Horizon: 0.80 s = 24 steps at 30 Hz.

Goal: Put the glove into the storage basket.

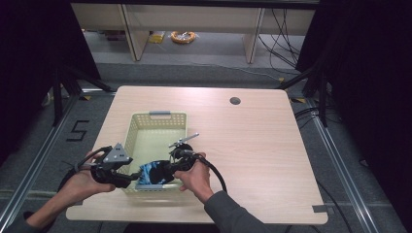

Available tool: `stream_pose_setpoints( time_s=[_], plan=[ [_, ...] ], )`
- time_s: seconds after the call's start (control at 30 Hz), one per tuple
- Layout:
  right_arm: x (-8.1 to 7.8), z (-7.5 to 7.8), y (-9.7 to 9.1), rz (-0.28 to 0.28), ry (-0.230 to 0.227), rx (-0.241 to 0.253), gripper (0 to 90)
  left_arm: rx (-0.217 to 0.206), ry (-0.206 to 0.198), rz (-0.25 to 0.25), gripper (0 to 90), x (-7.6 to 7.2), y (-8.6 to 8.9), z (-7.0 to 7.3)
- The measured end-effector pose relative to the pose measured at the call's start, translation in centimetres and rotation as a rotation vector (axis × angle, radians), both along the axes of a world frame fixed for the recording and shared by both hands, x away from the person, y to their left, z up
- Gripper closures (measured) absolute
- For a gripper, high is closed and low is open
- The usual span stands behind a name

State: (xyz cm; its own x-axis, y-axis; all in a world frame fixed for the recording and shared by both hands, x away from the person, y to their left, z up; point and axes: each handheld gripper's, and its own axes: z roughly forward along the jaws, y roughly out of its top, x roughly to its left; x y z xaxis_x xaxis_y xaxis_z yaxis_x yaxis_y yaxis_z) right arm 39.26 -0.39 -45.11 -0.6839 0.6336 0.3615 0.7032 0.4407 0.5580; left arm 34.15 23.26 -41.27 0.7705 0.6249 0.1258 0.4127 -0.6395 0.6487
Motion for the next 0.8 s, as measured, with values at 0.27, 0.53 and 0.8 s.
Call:
stream_pose_setpoints(
  time_s=[0.27, 0.53, 0.8],
  plan=[
    [0.0, 0.0, 0.0, -0.004, 0.002, -0.012, 83.7, -0.023, -0.017, 0.020, 36.3, -0.5, 0.1, 0.3],
    [-0.2, 0.0, 0.1, 0.013, -0.007, -0.055, 80.8, -0.021, -0.025, 0.005, 29.9, -1.0, -1.2, 0.4],
    [-0.3, 1.0, 0.2, 0.036, -0.106, -0.120, 66.6, -0.028, -0.030, 0.016, 27.7, -0.9, -1.6, 0.6]
  ],
)
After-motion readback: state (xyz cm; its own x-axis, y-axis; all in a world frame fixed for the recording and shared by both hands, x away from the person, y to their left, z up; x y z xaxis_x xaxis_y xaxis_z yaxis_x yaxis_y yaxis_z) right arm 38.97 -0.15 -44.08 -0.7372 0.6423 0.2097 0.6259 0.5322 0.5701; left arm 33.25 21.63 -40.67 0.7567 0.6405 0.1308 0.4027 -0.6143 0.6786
